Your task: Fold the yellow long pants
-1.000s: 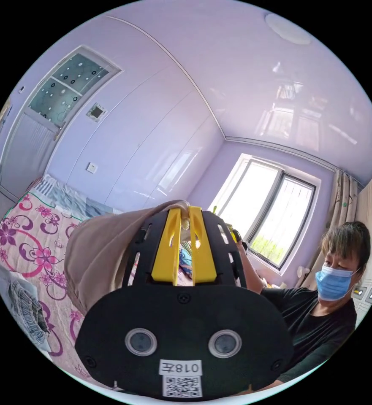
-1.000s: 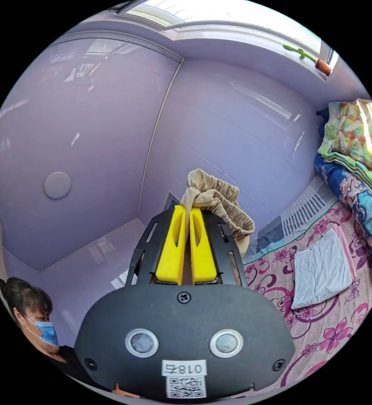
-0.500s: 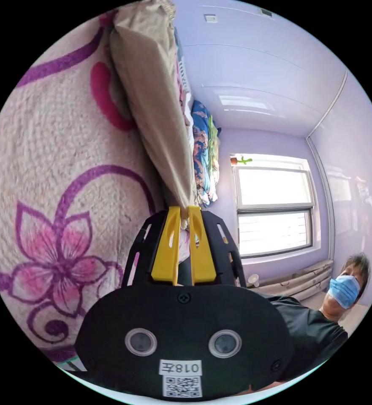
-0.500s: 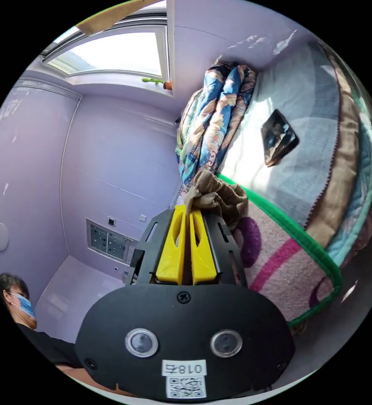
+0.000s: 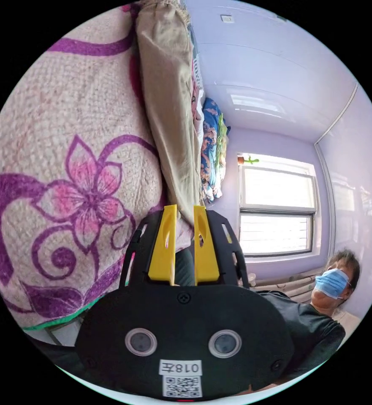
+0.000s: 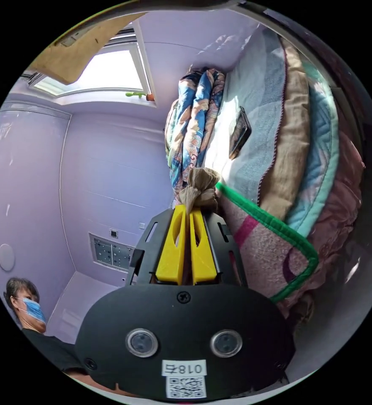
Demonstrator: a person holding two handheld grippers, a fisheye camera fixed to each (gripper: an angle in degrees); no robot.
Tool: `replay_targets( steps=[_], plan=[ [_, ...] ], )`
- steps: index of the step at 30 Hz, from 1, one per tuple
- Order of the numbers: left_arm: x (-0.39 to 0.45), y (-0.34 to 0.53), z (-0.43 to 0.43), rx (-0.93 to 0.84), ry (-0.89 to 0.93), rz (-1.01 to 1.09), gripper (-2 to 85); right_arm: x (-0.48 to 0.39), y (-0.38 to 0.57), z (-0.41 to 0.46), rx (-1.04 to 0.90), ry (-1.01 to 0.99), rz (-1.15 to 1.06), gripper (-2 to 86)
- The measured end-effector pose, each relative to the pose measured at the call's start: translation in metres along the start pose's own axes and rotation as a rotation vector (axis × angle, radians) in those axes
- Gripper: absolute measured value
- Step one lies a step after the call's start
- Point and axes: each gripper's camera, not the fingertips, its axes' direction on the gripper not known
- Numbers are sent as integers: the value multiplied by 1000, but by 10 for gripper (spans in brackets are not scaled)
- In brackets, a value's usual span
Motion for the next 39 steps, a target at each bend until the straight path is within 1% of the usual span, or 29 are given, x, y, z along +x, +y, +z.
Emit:
replay_targets(
  steps=[4, 5, 7, 9, 10, 12, 13, 15, 16, 18, 19, 21, 23, 25, 28, 30, 31, 32, 33, 35, 36, 37, 38, 39],
  plan=[
    [15, 11, -54, 138, 16, 42, 64, -20, 9, 23, 11, 39, -77, 2],
    [16, 13, -63, 160, 13, 43, 63, -38, 11, 37, -1, 64, -144, 3],
    [19, 24, -96, 260, 11, 42, 58, -76, 18, 68, -54, 108, -285, 4],
    [19, 31, -118, 324, 17, 40, 52, -137, 42, 129, -183, 153, -512, 5],
    [19, 35, -130, 362, 19, 42, 50, -153, 52, 146, -224, 163, -573, 6],
    [21, 38, -144, 406, 20, 53, 49, -210, 111, 221, -408, 202, -813, 8],
    [22, 38, -152, 424, 14, 60, 48, -221, 130, 239, -454, 211, -869, 9],
    [23, 38, -161, 450, 5, 67, 46, -247, 215, 308, -618, 255, -1066, 15],
    [24, 37, -165, 463, 3, 71, 45, -249, 238, 324, -650, 272, -1110, 17],
    [23, 35, -168, 477, 15, 64, 45, -232, 328, 384, -778, 371, -1251, 34],
    [22, 33, -168, 487, 30, 54, 46, -223, 348, 398, -814, 399, -1269, 42],
    [22, 28, -168, 492, 57, 51, 47, -179, 413, 441, -949, 541, -1324, 91],
    [27, 21, -168, 485, 71, 62, 48, -156, 445, 453, -997, 599, -1379, 115],
    [37, 10, -169, 476, 61, 91, 48, -150, 461, 448, -969, 587, -1412, 140],
    [44, -4, -169, 478, 52, 102, 48, -151, 486, 432, -946, 545, -1538, 161],
    [50, -12, -166, 488, 49, 109, 48, -147, 504, 416, -927, 521, -1686, 149],
    [60, -19, -161, 482, 32, 132, 48, -146, 506, 411, -922, 505, -1713, 138],
    [67, -23, -158, 472, 18, 147, 48, -146, 506, 397, -889, 447, -1740, 116],
    [82, -31, -148, 441, -9, 186, 48, -144, 501, 382, -822, 403, -1739, 105],
    [110, -48, -125, 360, -41, 263, 48, -136, 487, 360, -705, 399, -1714, 98],
    [132, -62, -104, 284, -52, 324, 48, -126, 475, 349, -638, 429, -1680, 94],
    [156, -78, -77, 191, -38, 395, 48, -120, 468, 345, -611, 454, -1657, 91],
    [168, -86, -62, 140, -24, 428, 48, -105, 453, 339, -578, 516, -1601, 88],
    [193, -103, -27, 36, -2, 485, 48, -89, 436, 335, -564, 585, -1532, 85]
  ],
)
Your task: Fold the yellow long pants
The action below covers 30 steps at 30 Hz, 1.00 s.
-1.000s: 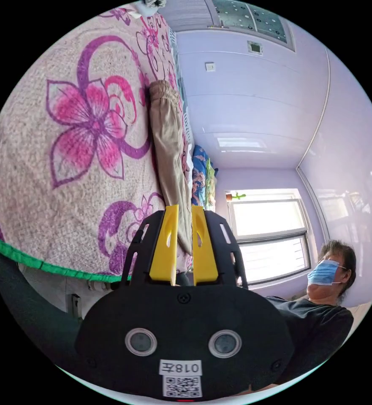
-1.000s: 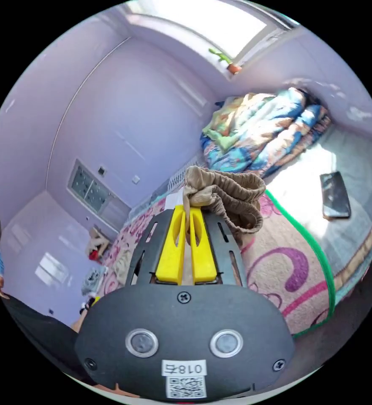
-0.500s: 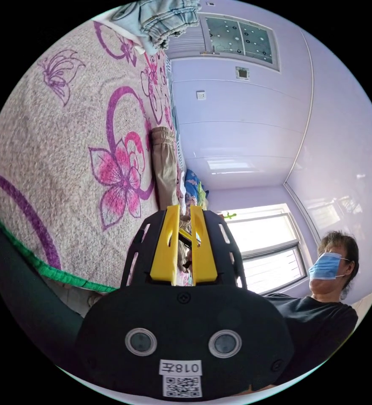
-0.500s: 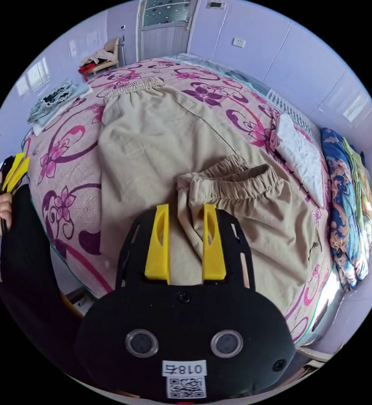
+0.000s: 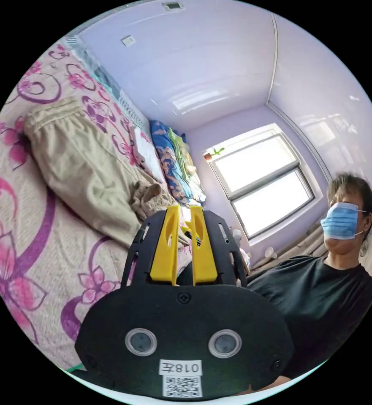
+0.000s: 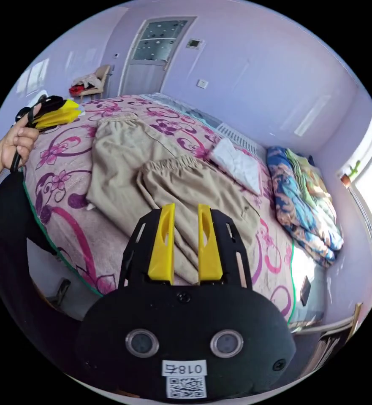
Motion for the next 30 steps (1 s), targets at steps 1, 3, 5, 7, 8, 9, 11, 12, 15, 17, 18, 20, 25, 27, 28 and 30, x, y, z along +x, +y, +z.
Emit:
replay_targets(
  steps=[1, 3, 5, 7, 8, 9, 11, 12, 15, 17, 18, 20, 25, 27, 28, 30],
  plan=[
    [15, -25, 41, -101, 39, 51, 48, 9, 8, 5, -23, 10, 41, 83],
    [33, -59, 103, -215, 78, 106, 49, 43, 40, 21, -92, 13, 202, 70],
    [44, -87, 164, -287, 90, 130, 48, 62, 61, 30, -112, 3, 290, 63],
    [35, -117, 239, -366, 60, 92, 46, 72, 78, 45, -173, -44, 329, 62],
    [27, -122, 254, -377, 40, 58, 45, 73, 88, 55, -217, -80, 334, 60],
    [8, -130, 277, -377, 12, -10, 41, 74, 98, 60, -234, -101, 351, 57],
    [-25, -138, 292, -352, -81, -128, 31, 74, 112, 59, -219, -125, 387, 49],
    [-42, -140, 289, -301, -143, -188, 23, 71, 119, 57, -212, -131, 382, 47],
    [-64, -137, 270, -206, -218, -283, 14, 64, 132, 51, -192, -98, 351, 37],
    [-60, -136, 262, -186, -137, -306, 26, 60, 138, 49, -170, -88, 340, 27],
    [-44, -136, 253, -146, -52, -257, 31, 59, 142, 44, -131, -63, 348, 18],
    [-9, -135, 225, -65, 84, -146, 42, 61, 150, 29, -18, -29, 388, 10],
    [70, -75, 38, 378, -177, 74, 90, 77, 167, 15, 63, -42, 492, 1],
    [72, -46, -27, 532, -377, 3, 112, 81, 171, 12, 51, -44, 512, 0],
    [70, -31, -60, 594, -467, -66, 126, 82, 171, 11, 48, -43, 514, 0],
    [64, -19, -93, 624, -540, -148, 146, 82, 168, 8, 36, -44, 516, 0]
  ],
)
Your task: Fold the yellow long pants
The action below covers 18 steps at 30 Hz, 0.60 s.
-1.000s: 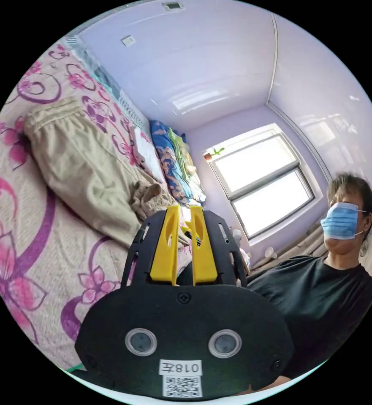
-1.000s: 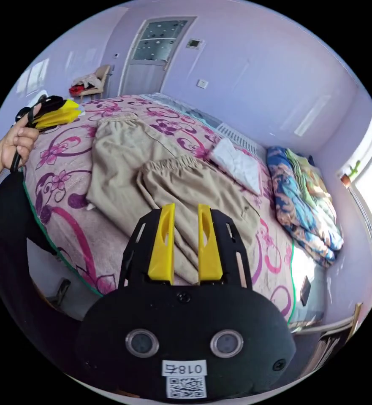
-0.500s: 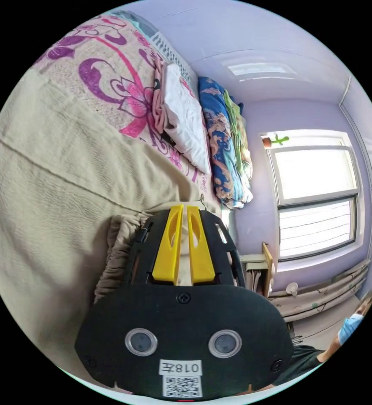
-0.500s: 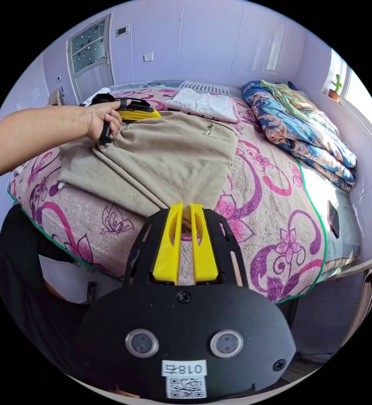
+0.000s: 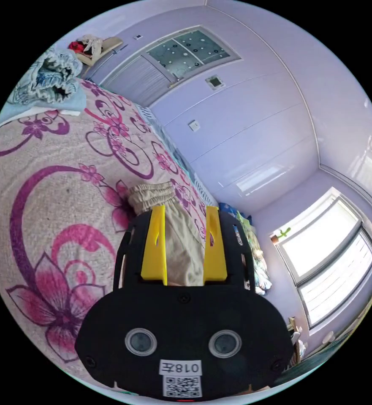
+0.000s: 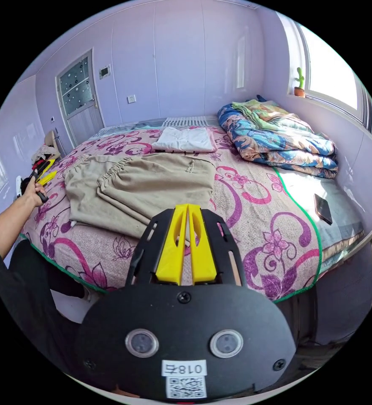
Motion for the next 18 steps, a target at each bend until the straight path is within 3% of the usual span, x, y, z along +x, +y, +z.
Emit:
replay_targets(
  steps=[8, 12, 15, 18],
  plan=[
    [-9, -17, 26, -173, -95, -113, 166, -11, -15, -16, 10, -58, 53, -1],
    [14, -23, 36, -256, -119, -129, 78, -7, -17, -31, 10, -68, 78, -1],
    [28, -17, 20, -198, -24, -195, 59, -1, -18, -42, 17, -48, 85, -2],
    [84, -15, 2, -144, 30, -128, 55, 10, -18, -53, 45, -51, 113, -2]
  ],
)
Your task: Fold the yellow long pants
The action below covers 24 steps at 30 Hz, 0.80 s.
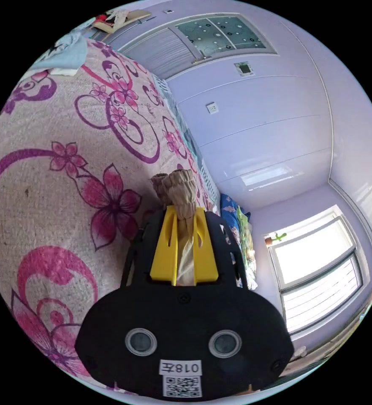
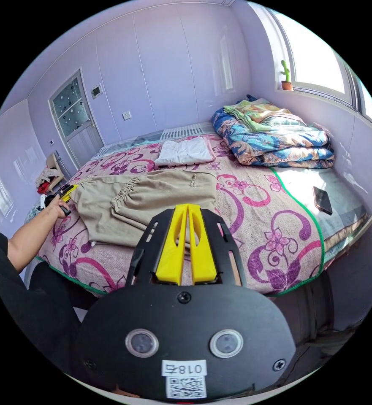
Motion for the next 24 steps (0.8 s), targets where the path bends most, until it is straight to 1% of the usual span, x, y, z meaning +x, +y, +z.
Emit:
replay_targets(
  steps=[2, 4, 5, 7, 8, 10, 11, 13, 14, 16, 18, 21, 24],
  plan=[
    [54, 8, -2, 1, 29, 103, 55, 7, 0, -6, 17, -10, 23, -2],
    [144, 31, 2, -12, 65, 282, 57, 15, 1, -11, 29, -16, 50, -3],
    [168, 40, 4, -17, 76, 332, 57, 21, 3, -16, 40, -22, 69, -3],
    [268, 89, 19, -65, 106, 565, 61, 30, 6, -25, 61, -24, 97, -3],
    [291, 106, 23, -77, 110, 625, 61, 37, 8, -32, 75, -17, 116, -3],
    [369, 188, 45, -121, 83, 875, 64, 49, 10, -44, 100, -4, 149, -3],
    [383, 211, 52, -123, 63, 938, 64, 57, 12, -52, 114, 2, 171, -3],
    [417, 308, 90, -175, -32, 1166, 67, 67, 14, -63, 128, 9, 197, -3],
    [420, 331, 103, -210, -62, 1213, 68, 73, 16, -70, 134, 18, 209, -3],
    [416, 409, 161, -408, -216, 1350, 72, 81, 17, -79, 136, 31, 225, -2],
    [407, 448, 191, -523, -326, 1433, 74, 89, 17, -91, 135, 48, 239, -2],
    [422, 467, 193, -484, -378, 1472, 73, 93, 13, -105, 141, 69, 239, -2],
    [452, 460, 179, -415, -329, 1457, 73, 92, 5, -108, 140, 89, 229, -2]
  ],
)
